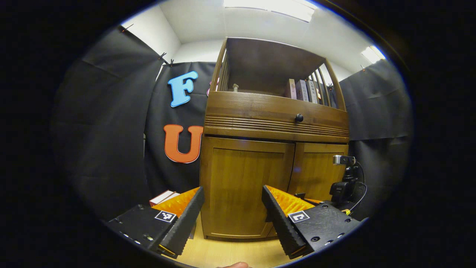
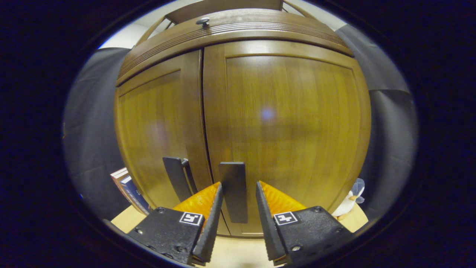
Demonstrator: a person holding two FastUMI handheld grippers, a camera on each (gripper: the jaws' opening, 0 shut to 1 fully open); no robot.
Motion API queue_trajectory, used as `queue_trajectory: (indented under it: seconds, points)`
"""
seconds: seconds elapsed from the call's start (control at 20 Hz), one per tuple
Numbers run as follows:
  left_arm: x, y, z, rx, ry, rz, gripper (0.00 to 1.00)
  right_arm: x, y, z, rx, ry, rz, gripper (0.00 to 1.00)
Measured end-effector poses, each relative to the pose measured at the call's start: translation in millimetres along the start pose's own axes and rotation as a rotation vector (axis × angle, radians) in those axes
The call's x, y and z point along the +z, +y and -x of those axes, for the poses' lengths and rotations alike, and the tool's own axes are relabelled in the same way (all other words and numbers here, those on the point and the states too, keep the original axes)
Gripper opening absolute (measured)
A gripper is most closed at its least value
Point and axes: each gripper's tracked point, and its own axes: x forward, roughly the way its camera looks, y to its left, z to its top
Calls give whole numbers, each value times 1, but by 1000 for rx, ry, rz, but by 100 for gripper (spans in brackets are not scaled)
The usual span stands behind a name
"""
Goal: Open the right door of the double-door shoe cabinet with the right hand, and open the left door with the left hand.
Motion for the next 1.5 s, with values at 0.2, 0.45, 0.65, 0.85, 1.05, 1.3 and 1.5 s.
queue_trajectory:
  seconds: [0.2, 0.45, 0.65, 0.85, 1.05, 1.3, 1.5]
  points:
    - [-5, 2, -3, 9, 11, -13, 100, -5, 5, -11, 8, 23, 1, 47]
    - [-2, 1, -2, 26, 0, -15, 100, -5, 5, -16, -27, 21, 22, 38]
    - [1, 2, 7, 46, -19, -18, 94, -5, 4, -17, -22, 33, 17, 34]
    - [-6, 1, 14, 49, 5, -4, 93, -7, 4, -9, -11, 52, 2, 30]
    - [-2, -1, 23, 51, -5, -10, 94, -11, 3, 5, -7, 54, 2, 30]
    - [-4, -9, 32, 39, 2, -31, 93, -16, 2, 24, 12, 50, 0, 28]
    - [-5, -15, 34, 28, 8, -39, 94, -20, -2, 43, 24, 40, 4, 27]
